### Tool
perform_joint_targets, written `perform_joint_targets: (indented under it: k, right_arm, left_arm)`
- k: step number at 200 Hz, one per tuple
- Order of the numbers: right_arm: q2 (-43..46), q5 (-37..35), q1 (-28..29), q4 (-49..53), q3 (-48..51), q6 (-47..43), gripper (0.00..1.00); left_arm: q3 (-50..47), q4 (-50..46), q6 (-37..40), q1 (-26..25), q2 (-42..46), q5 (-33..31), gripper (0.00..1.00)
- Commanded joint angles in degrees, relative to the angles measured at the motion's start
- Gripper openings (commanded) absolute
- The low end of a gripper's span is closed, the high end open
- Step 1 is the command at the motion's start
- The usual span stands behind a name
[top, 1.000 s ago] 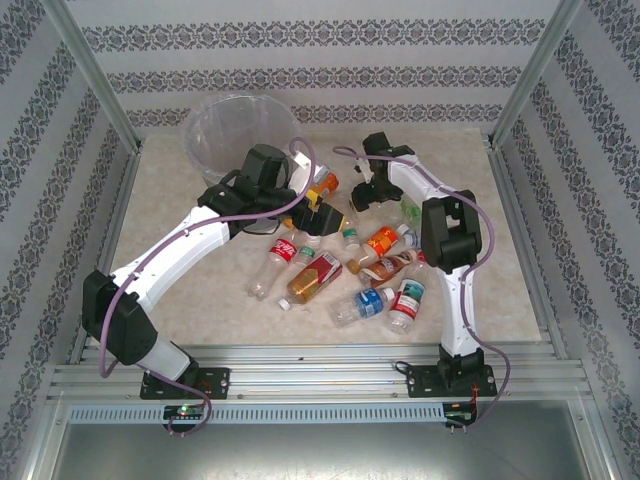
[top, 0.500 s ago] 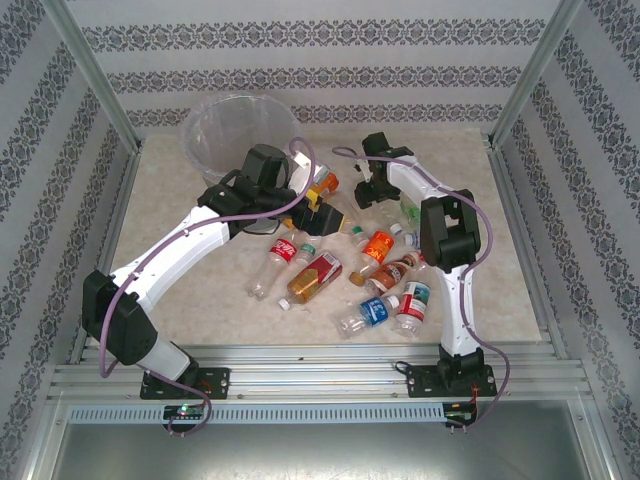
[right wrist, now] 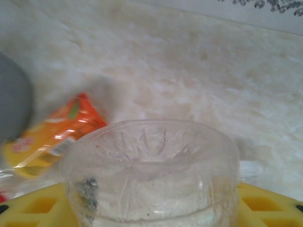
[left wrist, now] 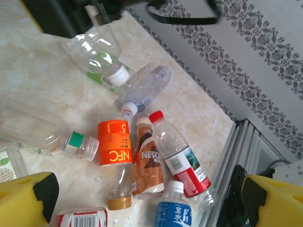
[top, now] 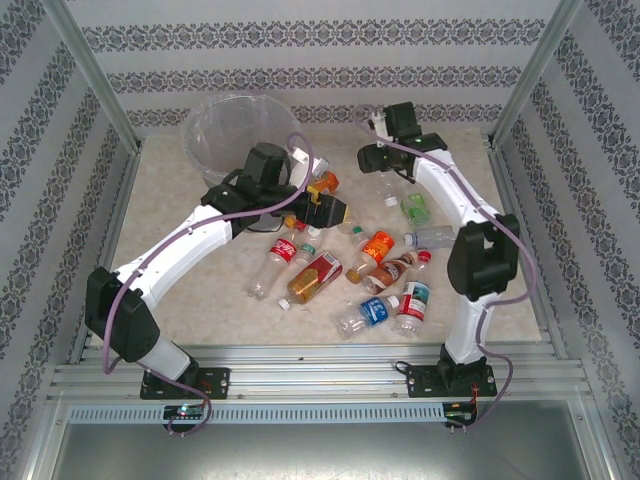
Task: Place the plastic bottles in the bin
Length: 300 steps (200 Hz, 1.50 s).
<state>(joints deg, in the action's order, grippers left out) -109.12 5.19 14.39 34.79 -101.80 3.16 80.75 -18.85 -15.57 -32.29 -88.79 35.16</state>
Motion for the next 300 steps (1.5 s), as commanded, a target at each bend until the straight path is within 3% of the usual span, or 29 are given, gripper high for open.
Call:
perform_joint_targets:
  k: [1,68,101,187,276,300]
  right_arm:
    - [5.7,11.6,-1.6,-3.9,4.4,8.2,0.61]
    - [18.4,36.1,-4.6,-23.5,18.6,26.0,0.61]
    - [21.5,42.1,-4.3,-34.8,23.8,34.9,0.61]
    - [23.4,44.2,-1.8,-40.1,26.4,39.2,0.62]
    - [24.3,44.0,-1.2,-40.8,27.5,39.0,0.64]
    - [24.9,43.8,-1.2,-40.7,27.8,39.1,0.74]
  left_arm:
    - [-1.7,9.2,-6.5,-0.7,-0.2,-1.9,1.00]
    - [-4.2,26.3,-16.8,-1.0,-5.2,-1.2,1.00]
    - [-3.2,28.3,-16.5,-1.7,-7.3,-1.3,1.00]
    - [-4.6,38.7,-20.4,-1.8,-8.7,1.8,0.96]
    - [-3.6,37.3,-21.1,-1.8,-8.6,3.1,0.65]
    - [-3.3,36.5,-21.0,-1.8,-8.0,3.3,0.62]
